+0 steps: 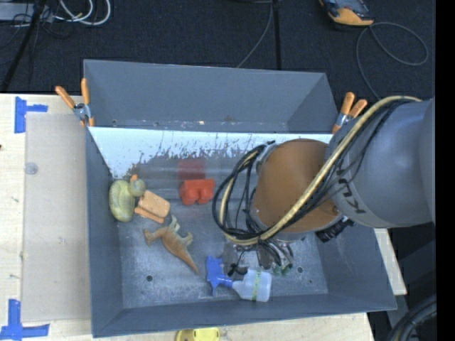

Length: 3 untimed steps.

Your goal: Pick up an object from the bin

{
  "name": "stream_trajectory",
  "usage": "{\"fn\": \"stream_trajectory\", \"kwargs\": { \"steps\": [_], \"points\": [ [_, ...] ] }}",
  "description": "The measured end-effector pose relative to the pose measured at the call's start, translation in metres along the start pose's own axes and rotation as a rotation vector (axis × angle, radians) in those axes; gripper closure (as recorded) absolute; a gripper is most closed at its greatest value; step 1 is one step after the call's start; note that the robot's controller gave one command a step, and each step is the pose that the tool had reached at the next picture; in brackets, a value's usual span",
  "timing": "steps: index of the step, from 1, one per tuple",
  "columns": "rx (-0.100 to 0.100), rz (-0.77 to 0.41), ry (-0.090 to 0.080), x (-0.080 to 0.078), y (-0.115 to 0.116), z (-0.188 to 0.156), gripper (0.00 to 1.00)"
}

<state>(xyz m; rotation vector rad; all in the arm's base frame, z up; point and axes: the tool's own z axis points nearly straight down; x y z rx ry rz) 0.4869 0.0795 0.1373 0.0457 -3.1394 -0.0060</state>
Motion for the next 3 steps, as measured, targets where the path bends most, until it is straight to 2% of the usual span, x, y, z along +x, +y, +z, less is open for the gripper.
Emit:
{"fn": "stream_trajectory", "kwargs": {
  "steps": [1,2,3],
  "points": [
    [0.002,-0.061,-0.001,0.014,-0.015,-0.011,0.00],
    [0.001,-0.071,-0.001,0.017,-0.010,-0.012,0.00],
    [0.001,-0.129,-0.011,0.013,-0.013,0.065,1.00]
  ]
}}
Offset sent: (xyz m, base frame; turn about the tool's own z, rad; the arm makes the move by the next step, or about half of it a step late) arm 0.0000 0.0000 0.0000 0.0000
